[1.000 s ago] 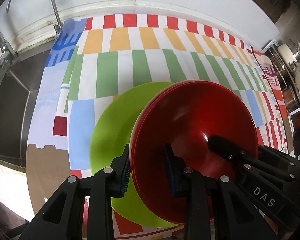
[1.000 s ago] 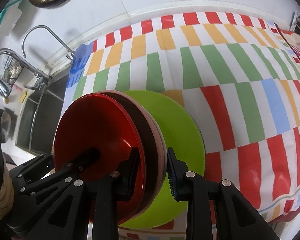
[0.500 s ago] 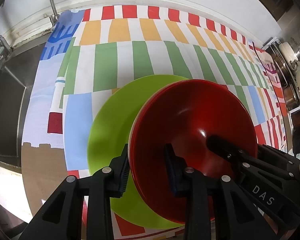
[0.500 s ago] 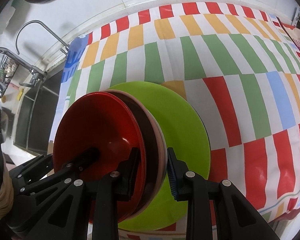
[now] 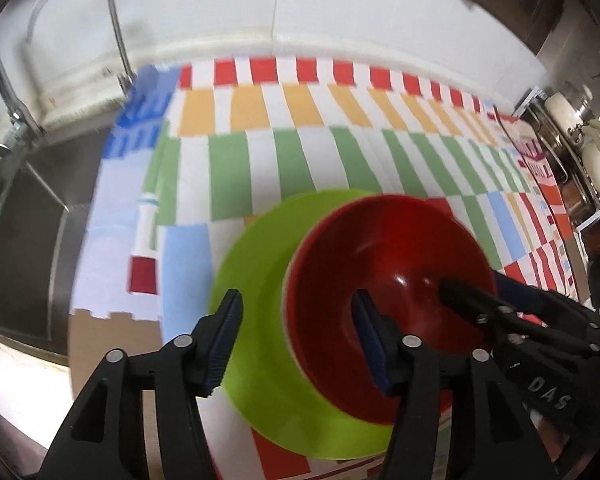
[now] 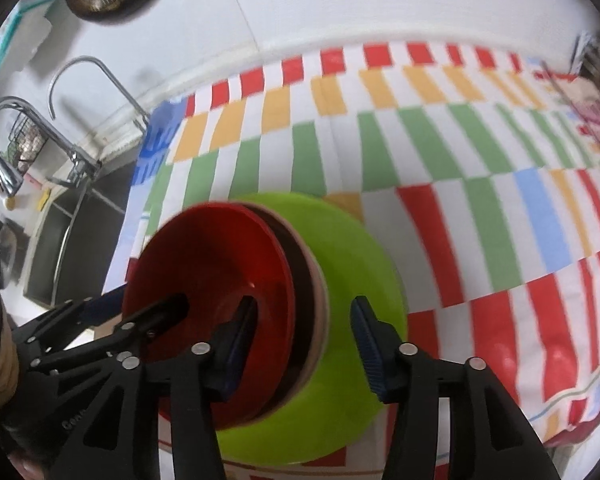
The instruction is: Organize plates and bowls
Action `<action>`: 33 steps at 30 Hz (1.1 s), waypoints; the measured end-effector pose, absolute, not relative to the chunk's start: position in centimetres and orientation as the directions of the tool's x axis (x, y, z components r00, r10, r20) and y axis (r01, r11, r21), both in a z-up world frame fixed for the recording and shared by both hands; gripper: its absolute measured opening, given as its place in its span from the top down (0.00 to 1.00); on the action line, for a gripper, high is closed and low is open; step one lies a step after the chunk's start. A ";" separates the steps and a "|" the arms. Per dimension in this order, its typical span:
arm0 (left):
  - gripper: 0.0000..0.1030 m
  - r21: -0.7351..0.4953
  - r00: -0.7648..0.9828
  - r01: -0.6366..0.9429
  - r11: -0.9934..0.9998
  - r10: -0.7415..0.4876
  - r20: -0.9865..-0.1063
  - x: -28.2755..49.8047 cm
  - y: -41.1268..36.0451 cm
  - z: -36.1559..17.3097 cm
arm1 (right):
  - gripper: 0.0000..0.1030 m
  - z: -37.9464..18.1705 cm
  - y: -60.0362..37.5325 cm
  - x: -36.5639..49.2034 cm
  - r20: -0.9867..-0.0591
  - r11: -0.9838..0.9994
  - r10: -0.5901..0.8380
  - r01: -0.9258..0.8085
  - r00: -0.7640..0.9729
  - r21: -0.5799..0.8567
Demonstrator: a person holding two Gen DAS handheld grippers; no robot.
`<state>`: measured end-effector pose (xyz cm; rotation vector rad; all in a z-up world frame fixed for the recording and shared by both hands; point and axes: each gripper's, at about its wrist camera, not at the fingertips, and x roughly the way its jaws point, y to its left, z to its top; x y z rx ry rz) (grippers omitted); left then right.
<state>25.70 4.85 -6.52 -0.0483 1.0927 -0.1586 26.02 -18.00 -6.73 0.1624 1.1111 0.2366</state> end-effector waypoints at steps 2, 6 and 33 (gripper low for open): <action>0.40 -0.071 0.525 0.086 0.994 -0.106 -0.844 24.4 5.1 -5.4 | 0.46 -5.4 -18.5 24.9 -0.841 0.971 0.238 -0.102 0.485 0.216; 0.26 -0.012 0.652 0.037 0.999 -0.033 -0.757 21.8 5.4 -3.5 | 0.36 -3.1 -19.7 22.7 -0.770 0.986 0.165 -0.079 0.616 0.149; 0.00 0.073 0.861 -0.092 0.993 0.116 -0.496 0.0 -0.2 1.5 | 0.14 1.6 -26.7 3.2 -0.496 0.989 0.145 -0.143 0.856 0.042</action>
